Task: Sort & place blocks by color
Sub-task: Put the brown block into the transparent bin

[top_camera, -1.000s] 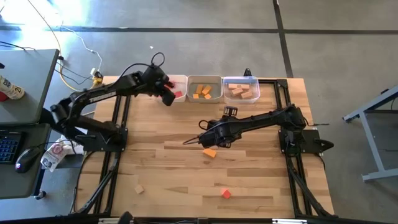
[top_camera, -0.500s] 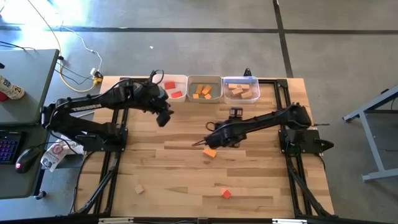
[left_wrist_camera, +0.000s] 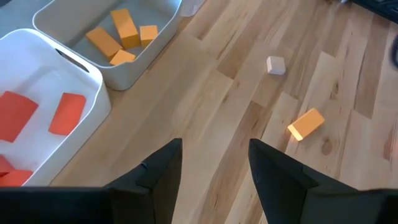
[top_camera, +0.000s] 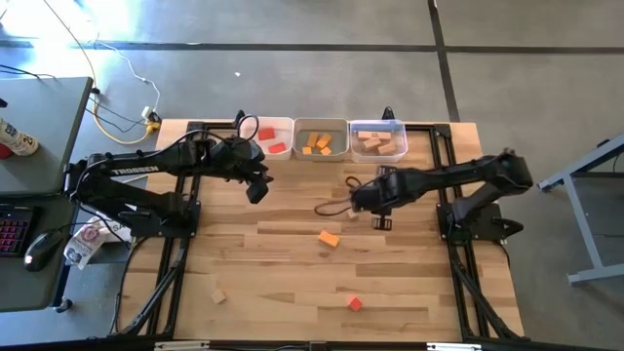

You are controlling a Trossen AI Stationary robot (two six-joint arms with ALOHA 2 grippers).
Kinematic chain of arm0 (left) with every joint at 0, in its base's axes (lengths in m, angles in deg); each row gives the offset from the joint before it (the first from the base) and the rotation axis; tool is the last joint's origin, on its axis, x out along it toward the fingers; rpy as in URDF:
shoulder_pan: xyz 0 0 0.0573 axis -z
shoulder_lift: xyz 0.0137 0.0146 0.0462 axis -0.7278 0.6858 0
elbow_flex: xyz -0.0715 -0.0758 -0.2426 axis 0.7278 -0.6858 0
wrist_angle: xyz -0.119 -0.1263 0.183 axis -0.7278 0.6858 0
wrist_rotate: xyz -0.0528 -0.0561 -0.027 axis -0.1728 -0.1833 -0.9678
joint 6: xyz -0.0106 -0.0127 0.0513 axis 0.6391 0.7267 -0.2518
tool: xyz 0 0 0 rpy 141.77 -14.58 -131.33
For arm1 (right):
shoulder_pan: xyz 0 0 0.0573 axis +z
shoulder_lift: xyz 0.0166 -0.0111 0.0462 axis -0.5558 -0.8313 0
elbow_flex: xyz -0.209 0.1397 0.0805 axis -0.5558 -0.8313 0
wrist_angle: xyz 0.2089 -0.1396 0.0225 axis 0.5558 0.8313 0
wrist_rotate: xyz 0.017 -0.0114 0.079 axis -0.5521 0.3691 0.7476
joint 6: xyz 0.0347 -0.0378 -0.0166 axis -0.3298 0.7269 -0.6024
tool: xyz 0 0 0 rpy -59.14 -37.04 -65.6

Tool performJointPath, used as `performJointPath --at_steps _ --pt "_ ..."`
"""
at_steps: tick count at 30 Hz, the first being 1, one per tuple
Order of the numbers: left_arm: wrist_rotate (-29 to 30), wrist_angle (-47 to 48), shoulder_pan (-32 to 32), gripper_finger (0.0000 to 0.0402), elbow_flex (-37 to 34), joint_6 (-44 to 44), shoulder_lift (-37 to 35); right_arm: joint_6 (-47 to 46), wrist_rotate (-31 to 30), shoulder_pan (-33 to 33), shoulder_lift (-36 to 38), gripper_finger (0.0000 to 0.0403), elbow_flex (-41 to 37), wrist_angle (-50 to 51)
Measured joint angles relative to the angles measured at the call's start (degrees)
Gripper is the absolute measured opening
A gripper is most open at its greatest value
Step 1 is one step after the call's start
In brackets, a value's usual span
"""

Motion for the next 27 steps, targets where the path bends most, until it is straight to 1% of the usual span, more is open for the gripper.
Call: performJointPath --at_steps 4,8,12,16,19,23,27 --pt "-0.11 0.01 0.03 0.0172 0.01 0.59 0.0 6.36 7.46 -2.88 3.84 0.0124 -3.52 -8.75" --pt "-0.15 0.08 0.05 0.0172 0.01 0.69 0.0 14.03 10.41 -4.48 4.13 0.013 -4.73 -11.94" --pt "-0.17 0.1 0.07 0.0172 0.01 1.03 0.0 16.31 12.99 -5.41 2.85 0.0158 -5.24 -14.49" --pt "-0.17 0.12 0.05 0.0172 0.01 1.34 0.01 20.86 12.87 -5.48 1.09 0.0199 -5.25 -16.43" --pt "-0.17 0.17 0.05 0.0172 0.0 1.46 0.02 25.03 13.62 -5.45 -1.01 0.0218 -5.25 -18.8" --pt "-0.2 0.19 0.07 0.0172 0.01 1.46 0.02 30.44 14.57 -5.45 -4.95 0.0222 -5.25 -20.44" --pt "-0.22 0.21 0.07 0.0172 0.01 1.46 0.02 33.19 14.57 -5.45 -8.75 0.0222 -5.25 -20.69"
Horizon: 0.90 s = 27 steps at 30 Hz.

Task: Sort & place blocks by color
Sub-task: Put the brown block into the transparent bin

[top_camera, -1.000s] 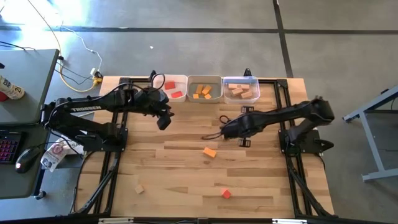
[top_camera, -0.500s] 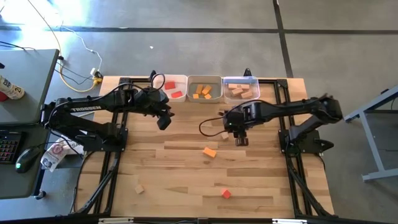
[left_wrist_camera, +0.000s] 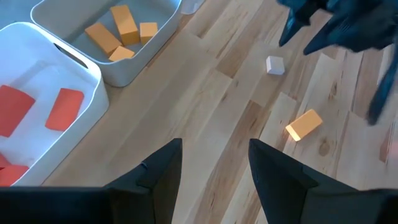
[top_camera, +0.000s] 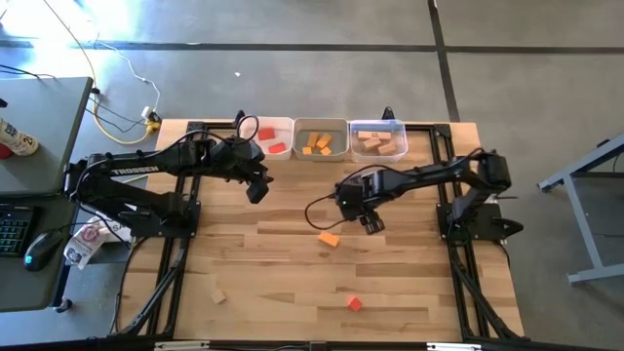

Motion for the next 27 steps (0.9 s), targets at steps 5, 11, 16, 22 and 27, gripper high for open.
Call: performJointPath --at_steps 5,11,16,22,27 --pt "0.0 0.0 -0.02 0.0172 0.0 0.0 0.01 1.58 -1.35 0.0 -3.44 0.0222 0.0 -1.77" --pt "0.0 -0.02 -0.02 0.0172 -0.01 0.0 0.02 2.37 -0.33 0.0 -5.61 0.0222 0.0 -5.19" --pt "0.0 -0.02 -0.02 0.0172 0.0 0.0 0.02 2.37 1.02 -0.52 -7.36 0.0222 0.04 -6.21" --pt "0.0 0.03 -0.02 0.0172 0.0 0.0 0.02 2.03 1.87 -1.18 -9.94 0.0221 0.31 -6.55" --pt "-0.04 0.84 -0.02 0.0172 0.0 0.0 0.02 0.69 2.35 -1.14 -10.27 0.017 0.3 -6.24"
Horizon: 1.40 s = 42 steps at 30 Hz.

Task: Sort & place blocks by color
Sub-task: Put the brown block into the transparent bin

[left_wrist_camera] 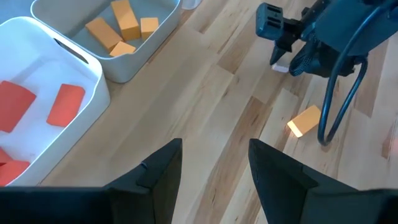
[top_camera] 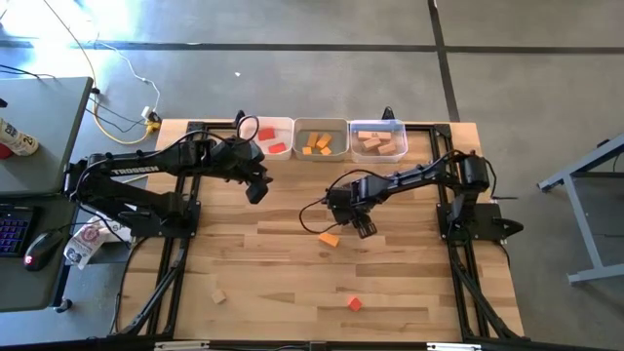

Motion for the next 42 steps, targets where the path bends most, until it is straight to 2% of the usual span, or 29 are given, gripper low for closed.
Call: performJointPath --at_steps 4,12,19,22,32,39,42 --pt "0.01 0.25 0.0 0.0172 0.0 0.0 0.0 -2.31 0.92 0.0 -0.06 0.0093 -0.06 -0.16" --pt "0.01 0.25 0.0 0.0172 -0.01 0.0 0.0 -8.98 -1.44 -0.02 0.72 0.0092 -0.15 2.39" --pt "0.04 1.08 0.59 0.0172 -0.01 -0.03 0.0 -10.24 -13.69 -0.45 5.78 0.0092 -0.3 8.79" --pt "-0.13 2.59 1.87 0.0172 0.0 -1.11 0.0 -11.47 -16.82 -1.76 8.41 0.0092 -0.43 10.81" --pt "-0.51 7.62 8.95 0.0172 -0.01 1.91 0.0 -11.85 -24.69 -11.6 18.08 0.0092 -0.3 11.59" --pt "-0.47 10.15 14.56 0.0172 -0.02 7.16 0.0 -9.21 -24.41 -20.81 22.09 0.0092 -0.3 9.25" --pt "-0.46 10.73 16.81 0.0172 0.0 9.42 0.0 -8.85 -21.49 -25.34 22.19 0.0092 -0.3 7.39"
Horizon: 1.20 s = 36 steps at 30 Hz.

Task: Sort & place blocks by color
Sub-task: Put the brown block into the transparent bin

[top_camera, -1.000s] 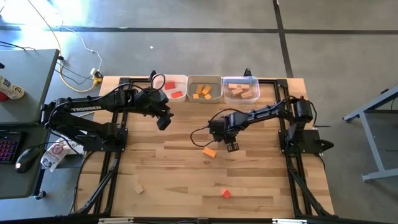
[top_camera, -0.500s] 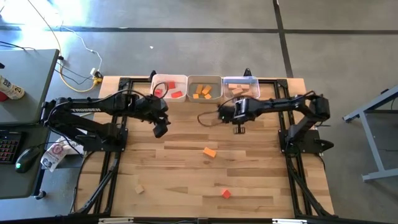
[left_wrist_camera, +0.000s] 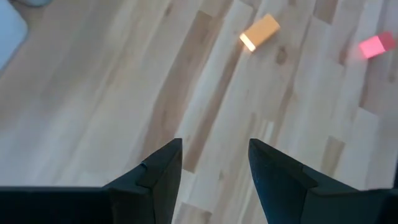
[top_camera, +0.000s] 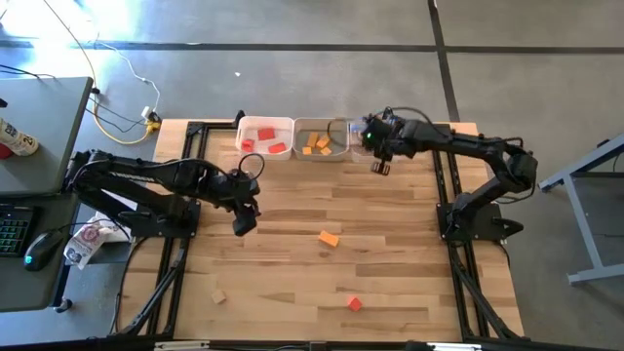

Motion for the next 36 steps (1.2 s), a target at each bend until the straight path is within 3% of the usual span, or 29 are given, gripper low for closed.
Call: performJointPath --at_steps 4,12,23,36 --pt "0.08 0.25 2.79 0.0172 -0.02 3.2 0.0 -1.66 8.01 -6.14 0.0 0.0092 0.0 -3.57" --pt "0.1 0.21 7.7 0.0172 -0.01 4.78 0.0 -11.38 17.09 -16.1 0.0 0.0092 0.02 -6.06" --pt "1.96 0.19 11.05 0.0172 0.0 6.05 0.0 -22.57 25.24 -21.75 -0.57 0.0107 0.09 -6.37" --pt "2.55 0.19 11.35 0.0172 -0.01 6.03 0.0 -22.95 21.97 -21.91 -3.41 0.0181 0.09 -7.07"
